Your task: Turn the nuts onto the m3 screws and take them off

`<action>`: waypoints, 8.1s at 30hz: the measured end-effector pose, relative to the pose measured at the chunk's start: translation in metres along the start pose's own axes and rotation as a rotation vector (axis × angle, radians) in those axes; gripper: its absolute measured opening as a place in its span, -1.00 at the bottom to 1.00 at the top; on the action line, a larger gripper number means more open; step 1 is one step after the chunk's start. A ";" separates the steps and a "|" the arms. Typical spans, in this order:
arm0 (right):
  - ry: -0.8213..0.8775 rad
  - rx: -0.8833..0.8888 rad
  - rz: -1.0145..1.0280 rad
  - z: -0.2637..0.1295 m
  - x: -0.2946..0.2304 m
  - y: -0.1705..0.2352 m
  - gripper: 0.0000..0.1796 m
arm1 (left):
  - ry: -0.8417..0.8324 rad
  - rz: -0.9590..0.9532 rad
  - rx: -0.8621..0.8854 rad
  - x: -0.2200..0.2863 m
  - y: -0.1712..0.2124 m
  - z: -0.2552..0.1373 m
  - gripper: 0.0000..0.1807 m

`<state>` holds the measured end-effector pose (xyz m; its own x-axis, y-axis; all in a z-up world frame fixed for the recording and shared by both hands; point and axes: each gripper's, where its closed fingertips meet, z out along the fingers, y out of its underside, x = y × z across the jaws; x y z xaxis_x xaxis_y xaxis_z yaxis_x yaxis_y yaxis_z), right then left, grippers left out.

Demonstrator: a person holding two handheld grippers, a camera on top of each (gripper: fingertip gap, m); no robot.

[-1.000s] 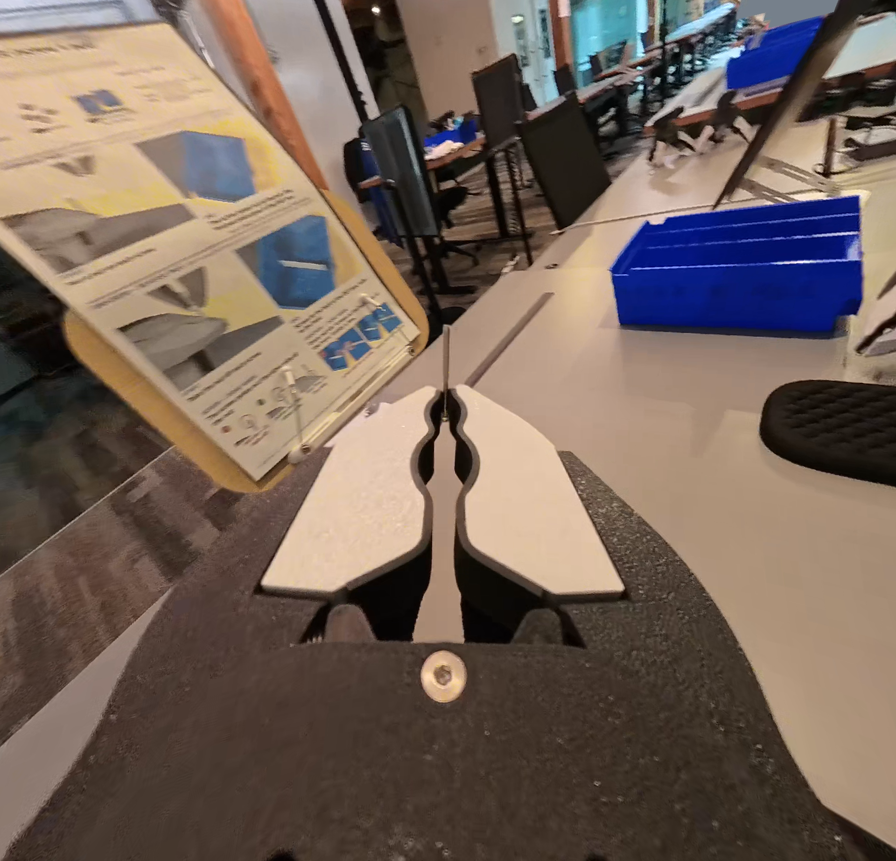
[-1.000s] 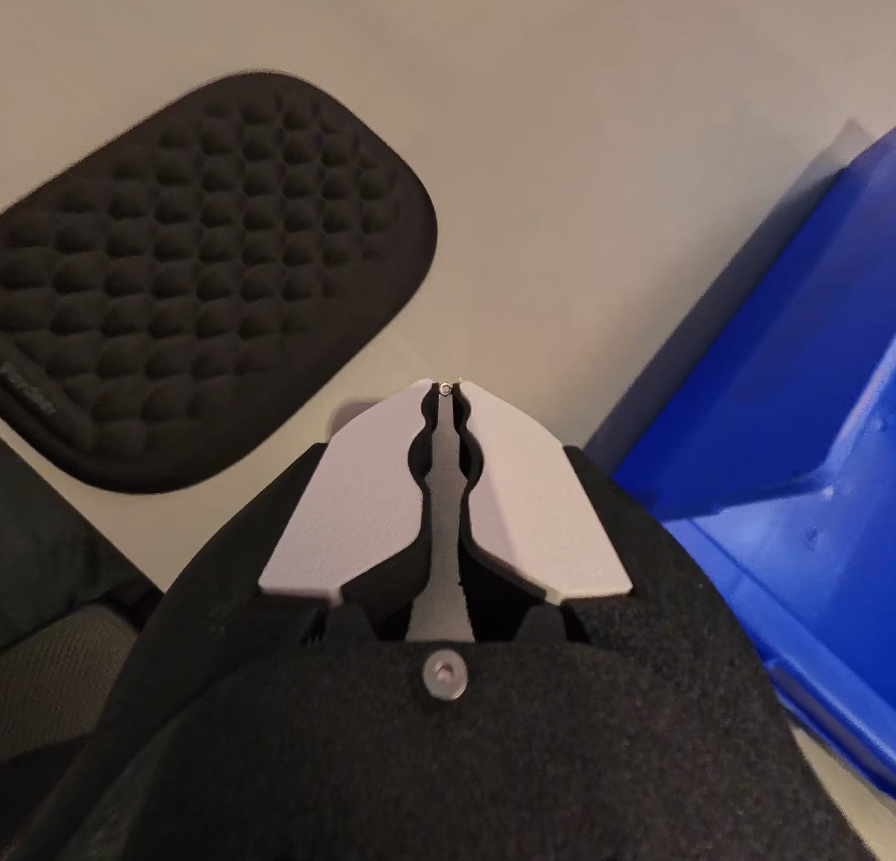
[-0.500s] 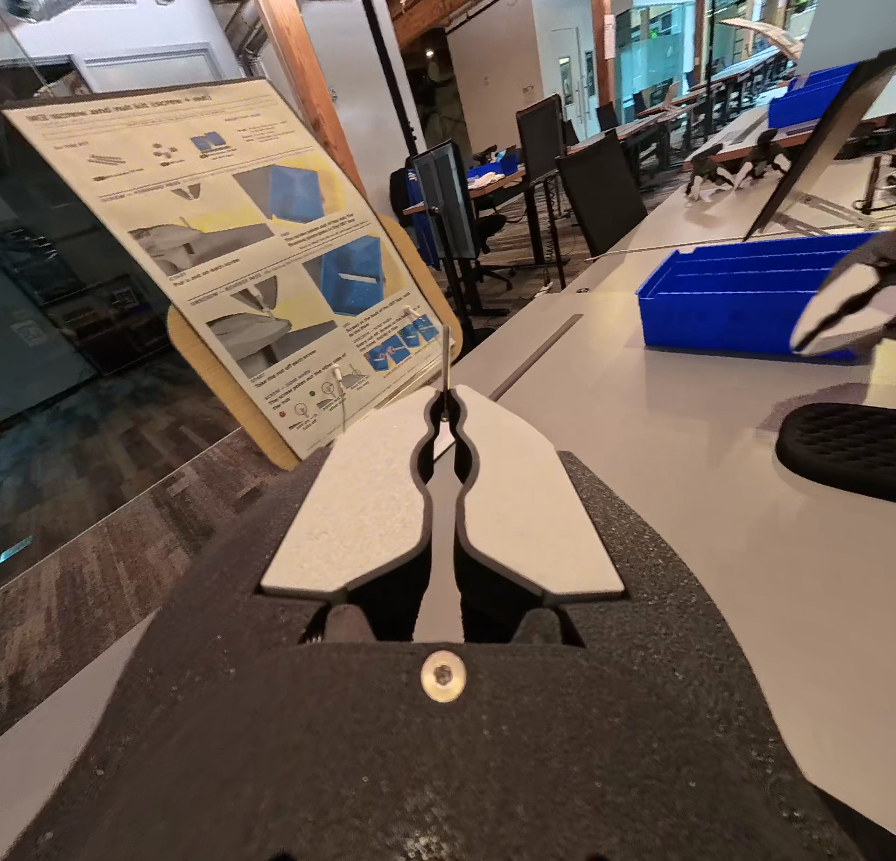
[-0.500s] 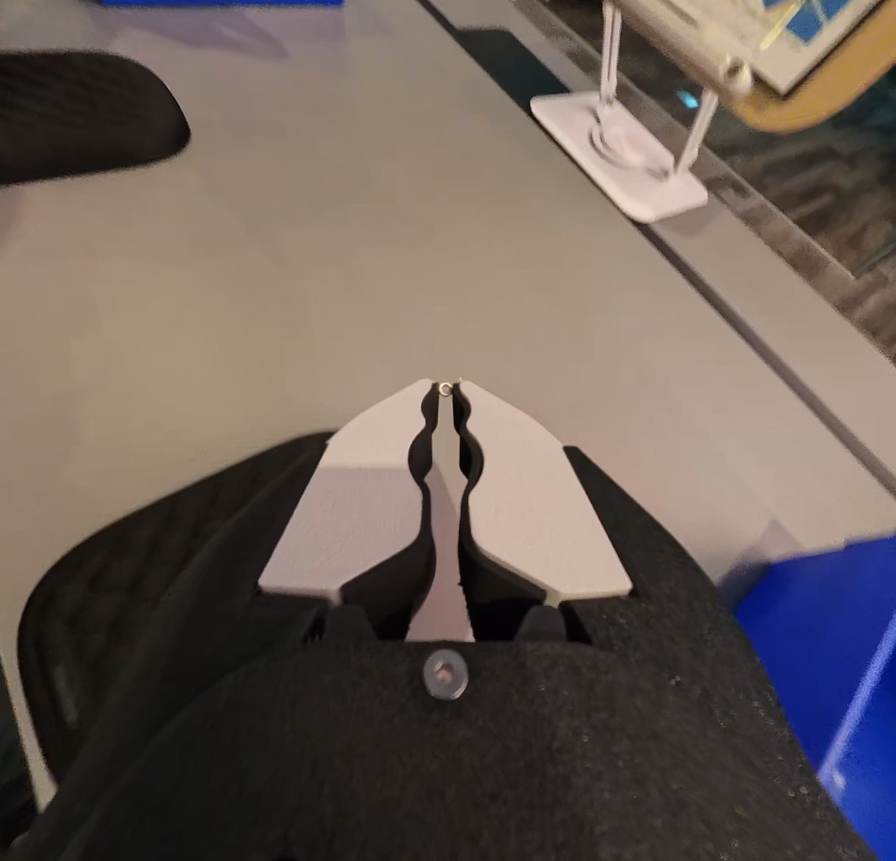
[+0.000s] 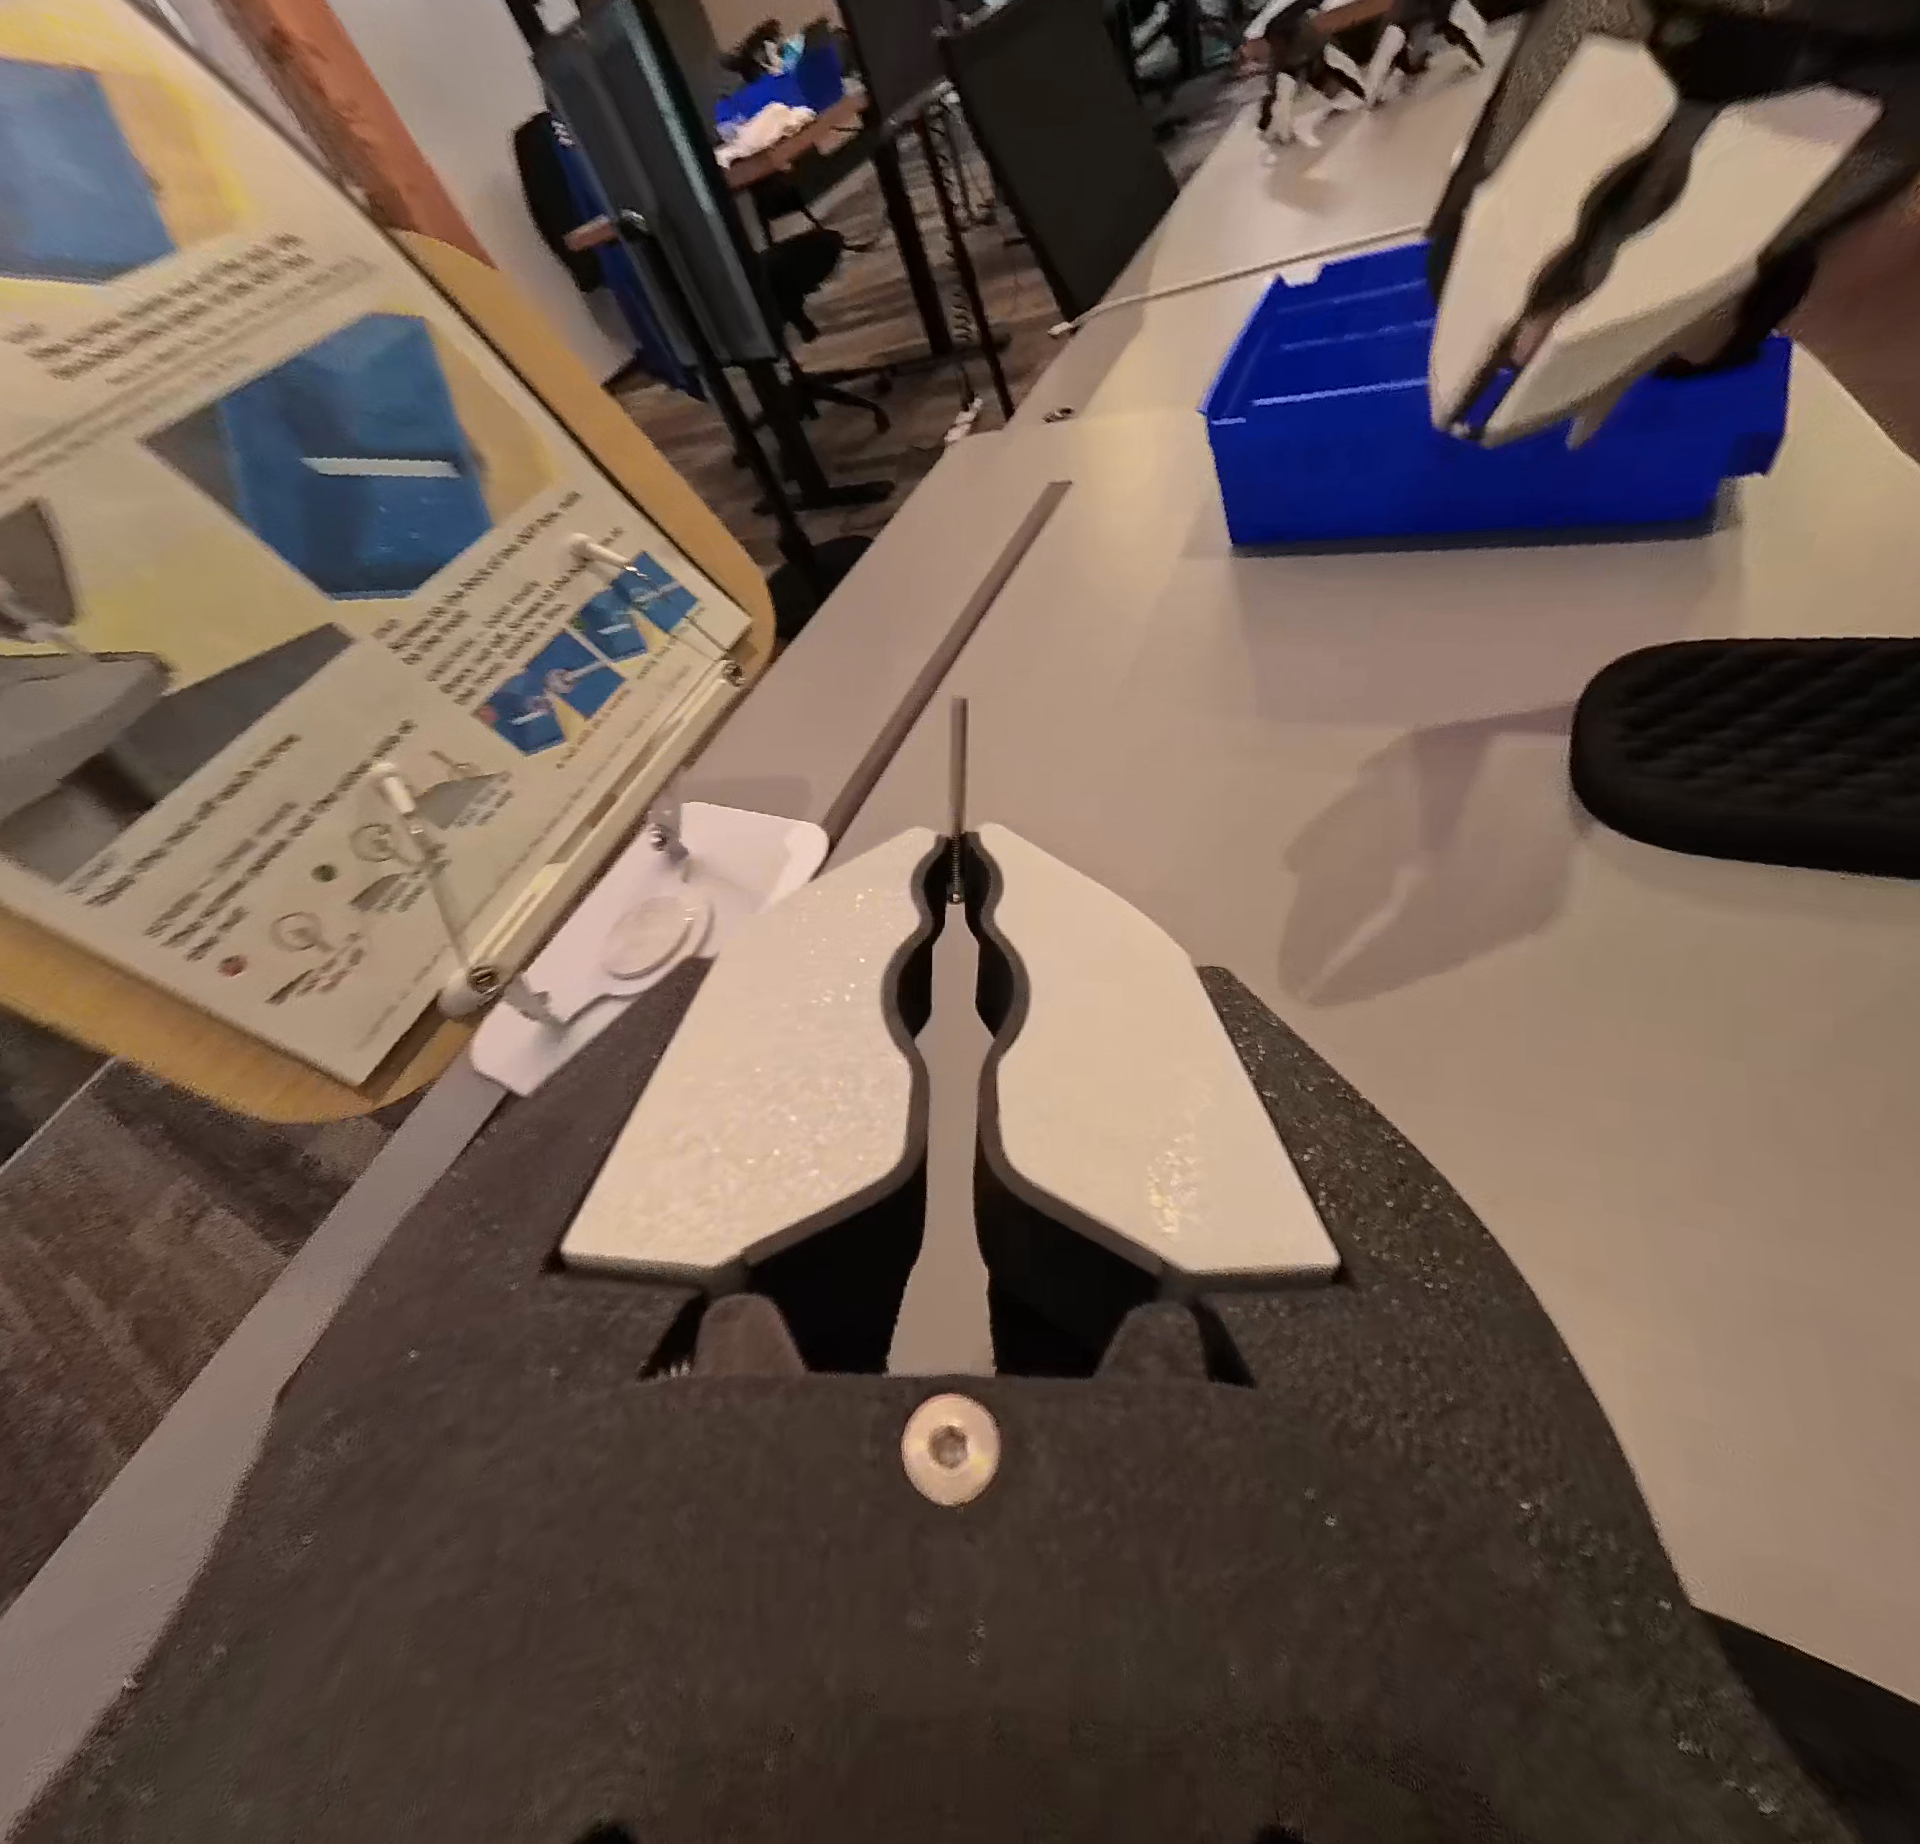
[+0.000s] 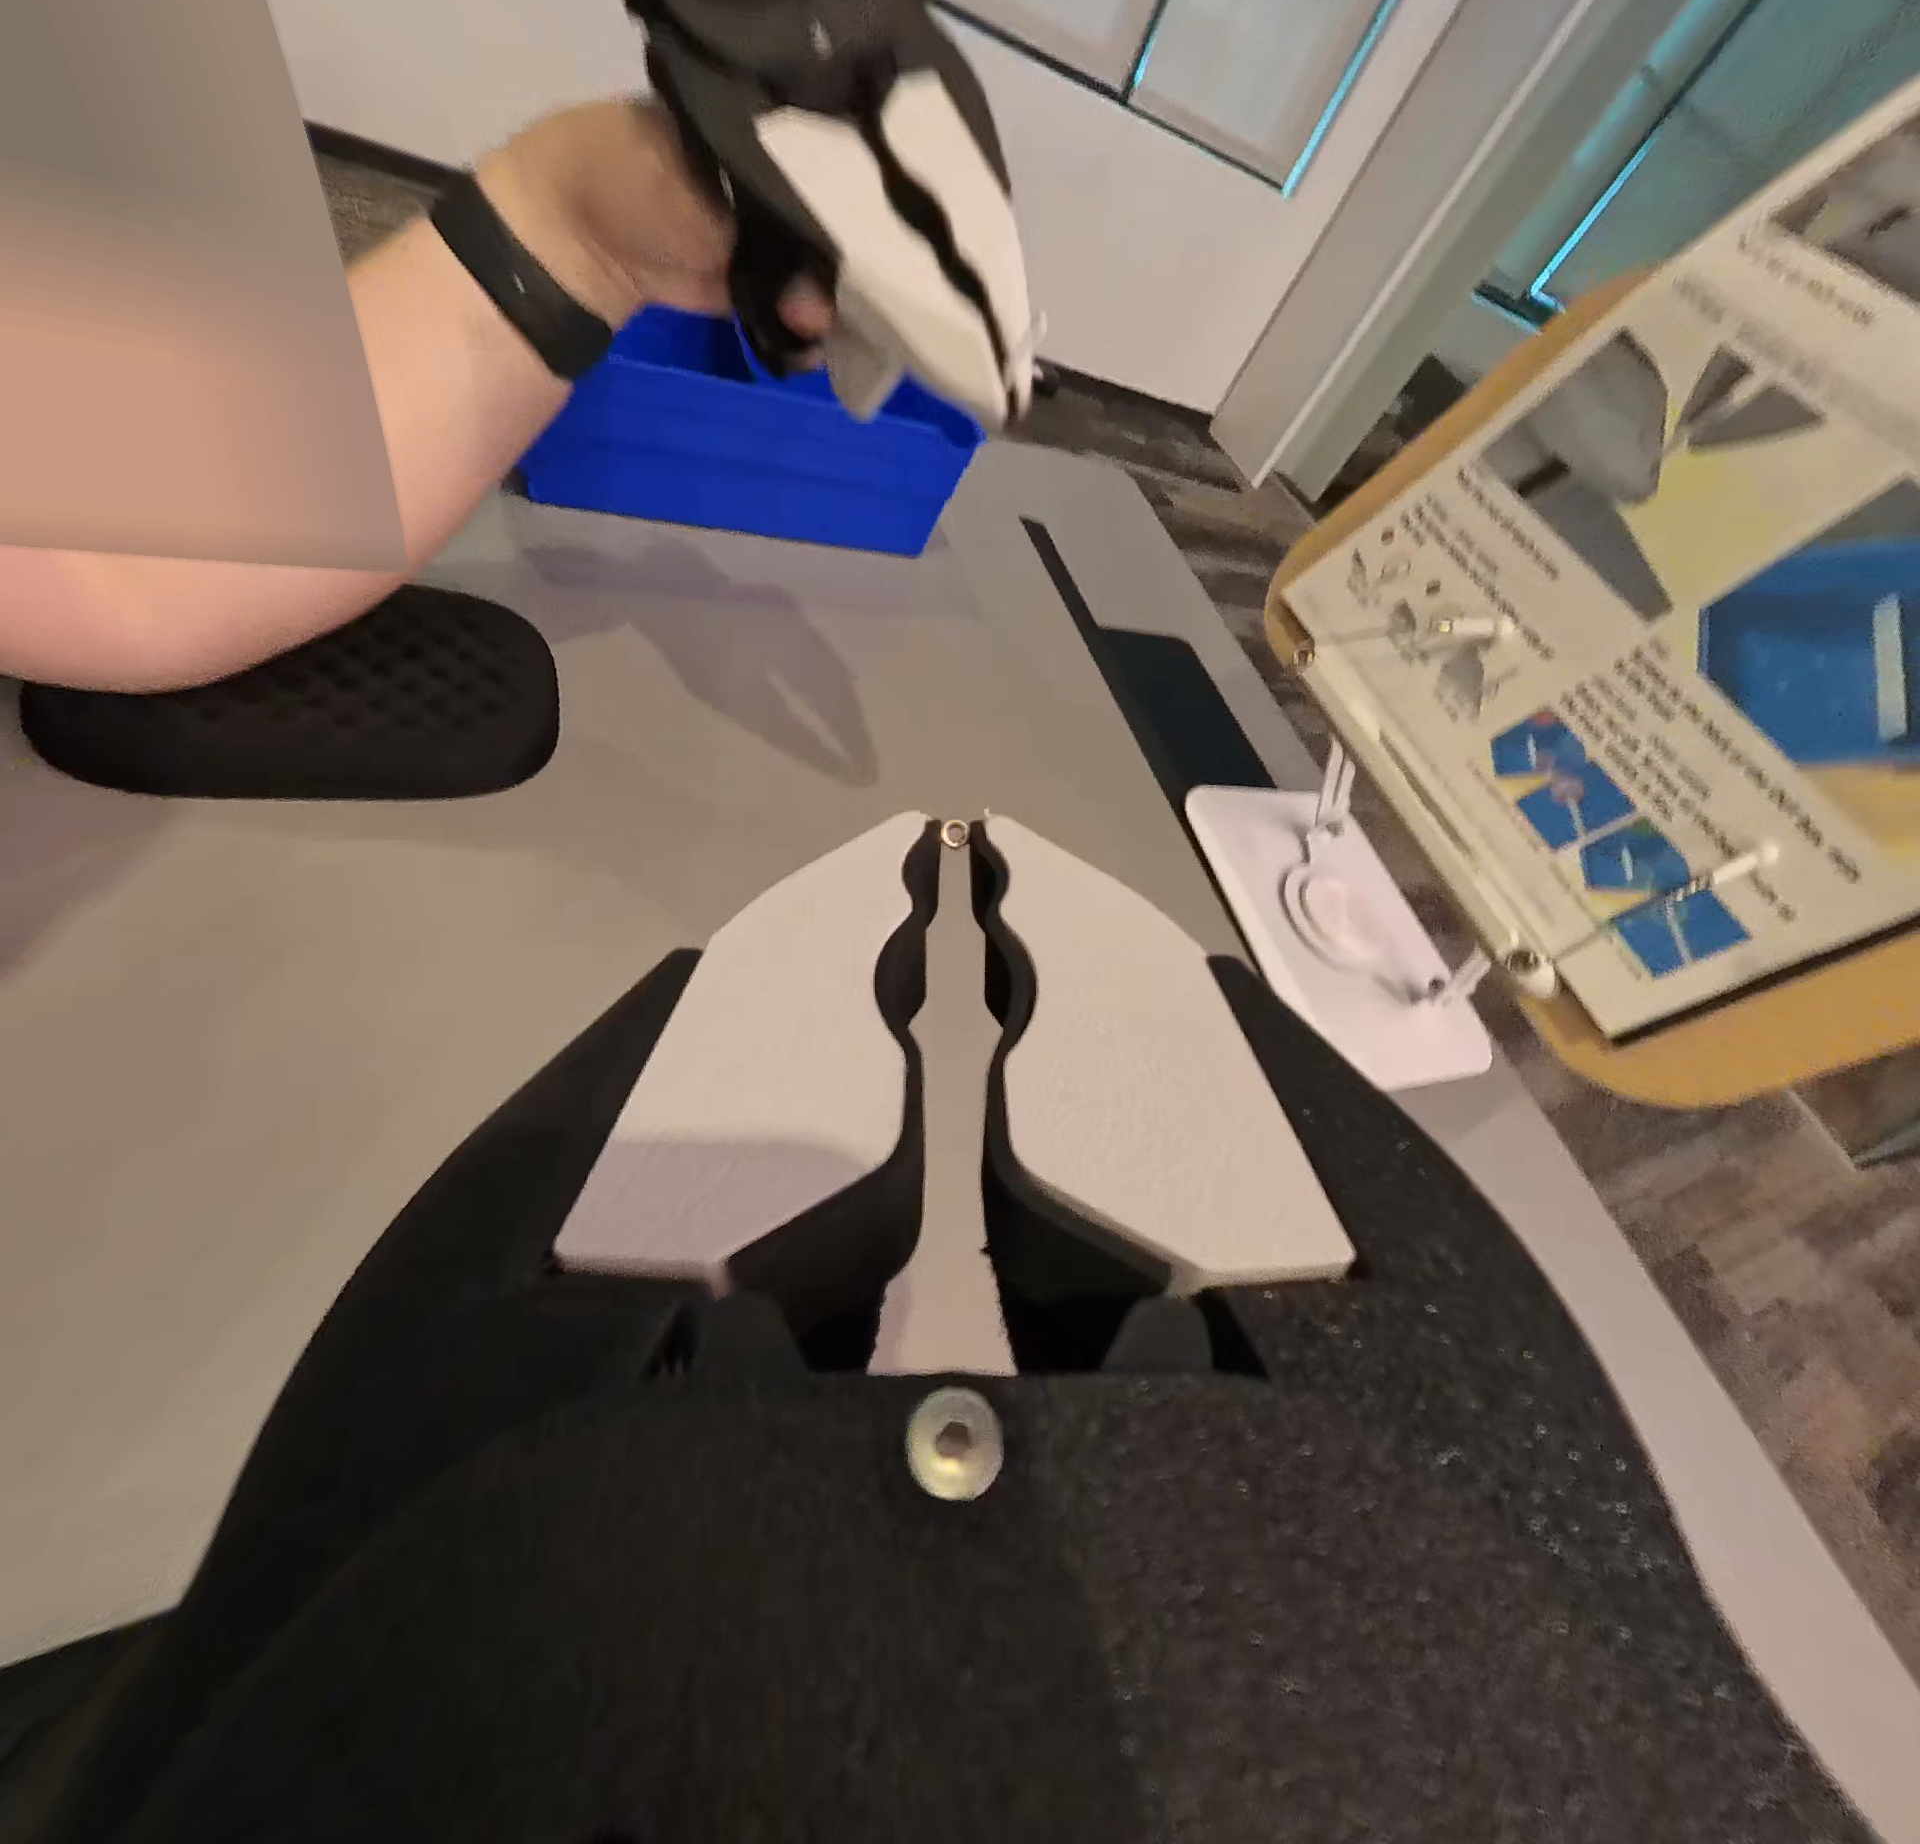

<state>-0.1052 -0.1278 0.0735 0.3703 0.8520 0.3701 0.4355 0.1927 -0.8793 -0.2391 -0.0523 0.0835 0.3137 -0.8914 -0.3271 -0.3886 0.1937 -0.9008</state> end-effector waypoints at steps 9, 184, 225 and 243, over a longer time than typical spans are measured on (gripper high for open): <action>-0.087 0.112 -0.064 0.028 0.011 -0.037 -0.95 | 0.149 0.043 -0.035 0.028 0.008 0.041 -0.98; -0.215 0.573 0.091 0.047 0.011 -0.079 -0.89 | 0.275 0.029 0.266 0.065 -0.060 0.044 -0.98; -0.101 0.430 -0.047 0.047 0.007 -0.077 -0.94 | 0.222 0.100 0.200 0.067 -0.060 0.043 -0.98; 0.198 0.492 0.039 0.050 0.032 -0.095 -0.94 | -0.064 0.085 0.179 0.040 -0.077 0.044 -0.98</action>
<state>-0.1760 -0.0951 0.1542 0.5474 0.7640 0.3416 -0.0005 0.4084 -0.9128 -0.1583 -0.0850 0.1270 0.3433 -0.8419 -0.4163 -0.2578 0.3418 -0.9037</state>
